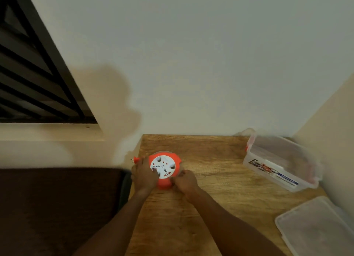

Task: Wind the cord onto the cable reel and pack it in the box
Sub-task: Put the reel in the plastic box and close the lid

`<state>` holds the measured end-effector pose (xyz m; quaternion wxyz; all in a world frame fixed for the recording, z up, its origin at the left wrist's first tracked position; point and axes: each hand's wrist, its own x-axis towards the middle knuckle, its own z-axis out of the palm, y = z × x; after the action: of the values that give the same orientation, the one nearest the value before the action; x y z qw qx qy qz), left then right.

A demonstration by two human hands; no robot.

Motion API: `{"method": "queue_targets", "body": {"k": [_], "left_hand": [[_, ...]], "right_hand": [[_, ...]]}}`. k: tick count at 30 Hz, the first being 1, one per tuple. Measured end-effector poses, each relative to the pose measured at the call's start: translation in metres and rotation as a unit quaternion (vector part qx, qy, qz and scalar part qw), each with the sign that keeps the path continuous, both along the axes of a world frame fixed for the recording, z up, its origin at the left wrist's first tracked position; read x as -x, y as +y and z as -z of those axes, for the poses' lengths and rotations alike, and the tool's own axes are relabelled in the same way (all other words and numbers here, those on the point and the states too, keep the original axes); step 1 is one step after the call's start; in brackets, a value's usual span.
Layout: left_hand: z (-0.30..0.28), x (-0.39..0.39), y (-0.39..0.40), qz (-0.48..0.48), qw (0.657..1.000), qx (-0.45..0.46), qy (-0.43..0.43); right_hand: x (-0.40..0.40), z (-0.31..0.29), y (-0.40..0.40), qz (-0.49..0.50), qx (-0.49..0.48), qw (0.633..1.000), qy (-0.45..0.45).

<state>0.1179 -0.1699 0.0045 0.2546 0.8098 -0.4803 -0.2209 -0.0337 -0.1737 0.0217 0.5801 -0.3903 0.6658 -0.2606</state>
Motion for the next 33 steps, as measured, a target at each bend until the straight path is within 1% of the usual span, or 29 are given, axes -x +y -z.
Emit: {"method": "queue_targets", "body": {"k": [2,4,7,9,12,15,18,20,21,23,24,26,27,29,30,31,32,33], "left_hand": [[-0.012,0.018,-0.003,0.041,0.998,0.024,-0.033],[-0.024,0.039,-0.009,0.079,0.996,0.045,-0.02],[-0.029,0.082,-0.022,0.134,0.99,0.044,0.017],[-0.032,0.116,-0.026,0.183,0.982,0.036,0.043],[-0.047,0.175,-0.025,0.265,0.963,0.025,0.051],[-0.059,0.221,-0.029,0.313,0.945,0.013,0.092],[-0.066,0.256,-0.042,0.369,0.925,0.057,0.074],[-0.067,0.274,-0.055,0.39,0.917,0.061,0.054],[-0.047,0.279,-0.078,0.39,0.919,0.049,0.04],[-0.04,0.289,-0.1,0.377,0.926,0.026,0.019],[-0.058,0.295,-0.097,0.378,0.925,0.015,0.027],[-0.069,0.307,-0.103,0.339,0.938,0.015,0.068],[-0.073,0.314,-0.104,0.31,0.946,-0.004,0.091],[-0.074,0.315,-0.112,0.293,0.951,-0.04,0.09],[-0.068,0.315,-0.117,0.273,0.956,-0.049,0.097],[-0.064,0.318,-0.121,0.24,0.961,-0.058,0.125],[-0.066,0.324,-0.116,0.216,0.968,-0.055,0.116],[-0.068,0.329,-0.113,0.201,0.972,-0.045,0.11]], "right_hand": [[0.016,-0.007,0.011,0.001,0.017,0.999,-0.032],[0.039,-0.006,0.024,0.021,0.02,0.997,-0.07],[0.086,-0.001,0.038,0.089,-0.022,0.992,-0.092],[0.119,-0.001,0.043,0.126,-0.024,0.989,-0.076],[0.177,-0.007,0.051,0.187,0.0,0.981,-0.051],[0.238,-0.013,0.063,0.249,0.012,0.968,-0.041],[0.301,-0.021,0.084,0.298,0.023,0.954,0.013],[0.338,-0.023,0.1,0.317,0.026,0.946,0.058],[0.355,-0.024,0.107,0.321,0.029,0.943,0.08],[0.386,-0.026,0.12,0.322,0.041,0.937,0.13],[0.397,-0.028,0.125,0.32,0.048,0.933,0.155],[0.424,-0.03,0.133,0.307,0.055,0.928,0.204],[0.438,-0.026,0.134,0.293,0.052,0.925,0.235],[0.469,-0.004,0.135,0.256,0.029,0.922,0.289],[0.494,0.027,0.133,0.24,0.012,0.919,0.313],[0.509,0.046,0.131,0.219,-0.003,0.917,0.334],[0.516,0.054,0.129,0.194,-0.013,0.915,0.354],[0.513,0.045,0.128,0.168,-0.014,0.914,0.369]]}}
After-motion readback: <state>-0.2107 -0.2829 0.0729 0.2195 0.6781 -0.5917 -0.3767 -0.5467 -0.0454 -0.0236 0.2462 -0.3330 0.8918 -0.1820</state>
